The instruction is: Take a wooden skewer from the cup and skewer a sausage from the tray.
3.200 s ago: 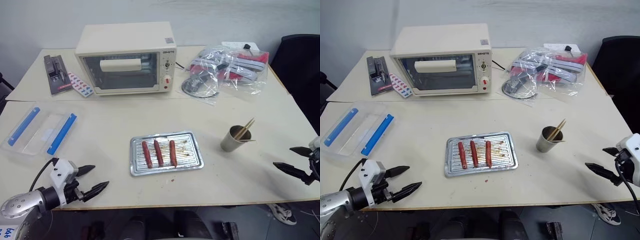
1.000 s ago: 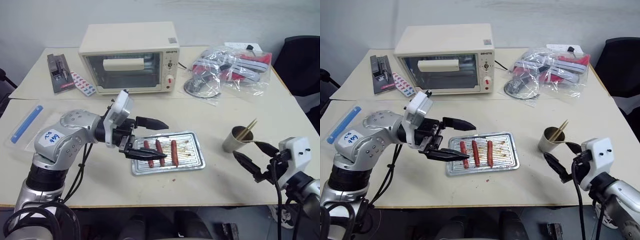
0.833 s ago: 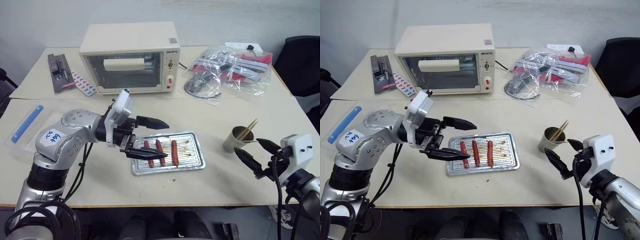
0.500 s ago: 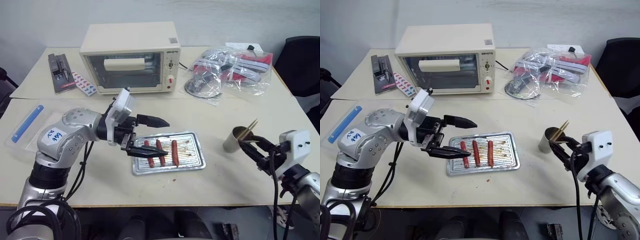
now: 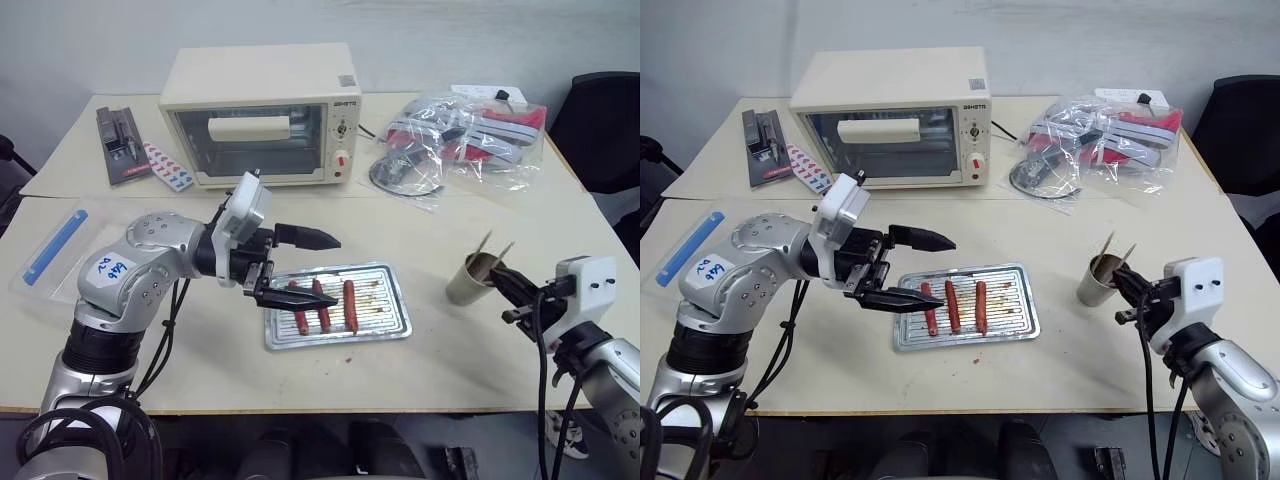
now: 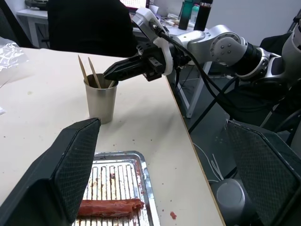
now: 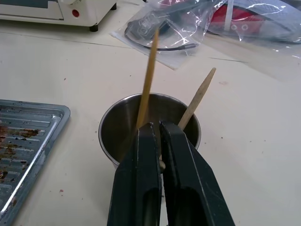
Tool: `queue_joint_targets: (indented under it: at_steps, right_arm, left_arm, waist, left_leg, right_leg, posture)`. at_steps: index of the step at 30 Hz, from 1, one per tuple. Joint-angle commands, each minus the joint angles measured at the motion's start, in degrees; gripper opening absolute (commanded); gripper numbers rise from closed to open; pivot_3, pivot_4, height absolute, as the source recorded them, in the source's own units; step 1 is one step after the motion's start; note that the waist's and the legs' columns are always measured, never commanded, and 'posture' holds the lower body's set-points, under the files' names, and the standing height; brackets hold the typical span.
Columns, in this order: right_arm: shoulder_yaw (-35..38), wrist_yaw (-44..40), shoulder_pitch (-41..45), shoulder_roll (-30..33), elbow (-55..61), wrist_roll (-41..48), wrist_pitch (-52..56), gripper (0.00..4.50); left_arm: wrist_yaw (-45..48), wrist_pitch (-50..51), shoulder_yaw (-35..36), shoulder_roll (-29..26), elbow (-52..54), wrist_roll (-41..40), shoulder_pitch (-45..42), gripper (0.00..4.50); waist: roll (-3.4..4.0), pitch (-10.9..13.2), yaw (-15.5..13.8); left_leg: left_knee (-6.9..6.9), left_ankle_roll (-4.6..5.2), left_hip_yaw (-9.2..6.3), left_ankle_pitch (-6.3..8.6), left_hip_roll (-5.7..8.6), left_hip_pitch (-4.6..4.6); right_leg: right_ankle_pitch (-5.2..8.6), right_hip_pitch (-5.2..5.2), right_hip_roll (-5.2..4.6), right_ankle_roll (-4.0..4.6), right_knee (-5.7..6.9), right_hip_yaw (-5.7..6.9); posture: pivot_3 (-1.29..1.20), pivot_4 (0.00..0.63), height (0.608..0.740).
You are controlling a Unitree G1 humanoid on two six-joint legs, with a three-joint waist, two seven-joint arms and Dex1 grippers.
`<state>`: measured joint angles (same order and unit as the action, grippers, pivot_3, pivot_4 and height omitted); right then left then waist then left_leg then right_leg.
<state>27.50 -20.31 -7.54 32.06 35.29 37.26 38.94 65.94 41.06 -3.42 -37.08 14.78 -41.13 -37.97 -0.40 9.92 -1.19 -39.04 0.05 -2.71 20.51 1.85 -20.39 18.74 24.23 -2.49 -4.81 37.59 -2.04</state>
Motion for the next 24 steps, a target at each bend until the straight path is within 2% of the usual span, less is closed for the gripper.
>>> queue_joint_targets:
  at_steps: [1, 5, 9, 11, 14, 17, 19, 21, 24]
  right_arm:
    - [3.9, 1.5, 1.9, 1.8, 2.1, 3.2, 2.2, 0.02]
    - [9.6, 0.7, 5.8, 9.0, 3.4, 10.5, 8.5, 0.02]
    - [18.2, -4.2, 9.6, 22.1, -0.9, 21.6, 18.3, 0.02]
    - [21.5, -5.2, 12.8, 27.8, -6.5, 32.7, 24.5, 0.02]
    - [21.2, -3.5, 15.8, 32.3, -14.8, 52.2, 28.7, 0.02]
    - [16.1, -1.5, 16.6, 33.7, -16.9, 59.7, 29.2, 0.02]
    - [11.6, 3.5, 17.3, 33.4, -18.5, 68.3, 26.2, 0.02]
    - [6.8, 8.0, 20.1, 30.1, -20.2, 74.6, 22.8, 0.02]
    - [1.9, 11.8, 25.7, 22.1, -20.3, 75.7, 20.4, 0.02]
  left_arm:
    - [0.4, -1.6, 0.4, 0.2, -0.4, 0.6, -1.3, 4.5]
    - [0.6, -2.9, 0.2, 0.6, -1.2, 1.6, -0.5, 4.5]
    - [-0.3, -4.8, 0.2, 1.3, -1.1, 2.9, 1.0, 4.5]
    - [-1.4, -5.5, 0.4, 2.2, -1.6, 3.6, 1.5, 4.5]
    - [-2.9, -6.6, 0.2, 4.0, -2.5, 4.5, 1.3, 4.5]
    - [-4.2, -7.9, 0.0, 5.7, -3.2, 5.6, 0.6, 4.5]
    - [-5.2, -8.2, 0.5, 6.7, -3.9, 5.8, -0.1, 4.5]
    - [-6.3, -8.5, 1.0, 7.5, -4.6, 6.1, -0.5, 4.5]
    - [-7.1, -8.8, 0.9, 7.9, -4.0, 6.4, -0.1, 4.5]
  waist:
    - [0.0, 0.0, 0.0]
    - [0.02, 0.0, 0.0]
    - [0.15, 0.1, 0.0]
    - [0.08, 0.1, -0.1]
    - [-0.08, 0.2, -0.1]
    - [-0.13, 0.2, -0.2]
    - [-0.17, 0.2, -0.2]
    - [-0.18, 0.2, -0.2]
    - [-0.26, 0.3, 0.1]
  left_leg:
    - [0.0, 0.0, 0.0, 0.0, 0.0, 0.0]
    - [-0.01, 0.0, 0.0, 0.0, 0.0, -0.01]
    - [-0.02, 0.06, 0.03, -0.01, 0.02, -0.07]
    - [-0.01, 0.07, -0.02, -0.01, -0.04, -0.07]
    - [-0.05, 0.1, 0.0, 0.0, -0.06, -0.09]
    - [-0.07, 0.12, 0.02, 0.0, -0.06, -0.12]
    - [-0.09, 0.13, 0.02, 0.0, -0.06, -0.13]
    - [-0.12, 0.13, 0.03, 0.0, -0.05, -0.18]
    - [-0.15, 0.12, 0.02, -0.01, -0.06, -0.2]
  right_leg:
    - [0.0, 0.0, 0.0, 0.0, 0.0, 0.0]
    - [0.0, 0.01, 0.0, 0.0, 0.01, 0.0]
    - [0.0, 0.04, -0.03, 0.0, -0.02, -0.01]
    - [0.0, 0.03, 0.03, 0.0, -0.05, 0.04]
    - [0.0, 0.02, 0.02, 0.0, -0.05, 0.04]
    - [-0.01, 0.02, 0.01, -0.01, -0.05, 0.04]
    - [-0.01, 0.02, 0.02, -0.01, -0.04, 0.04]
    - [-0.02, 0.04, 0.01, -0.03, -0.03, 0.04]
    - [-0.03, 0.07, 0.01, -0.04, -0.04, 0.05]
  posture:
    - [0.0, 0.15, 0.74]
    - [0.0, 0.15, 0.74]
    - [0.0, 0.15, 0.74]
    - [0.0, 0.15, 0.74]
    - [0.0, 0.15, 0.74]
    - [0.0, 0.15, 0.74]
    - [0.0, 0.15, 0.74]
    - [0.0, 0.15, 0.74]
    - [0.0, 0.15, 0.74]
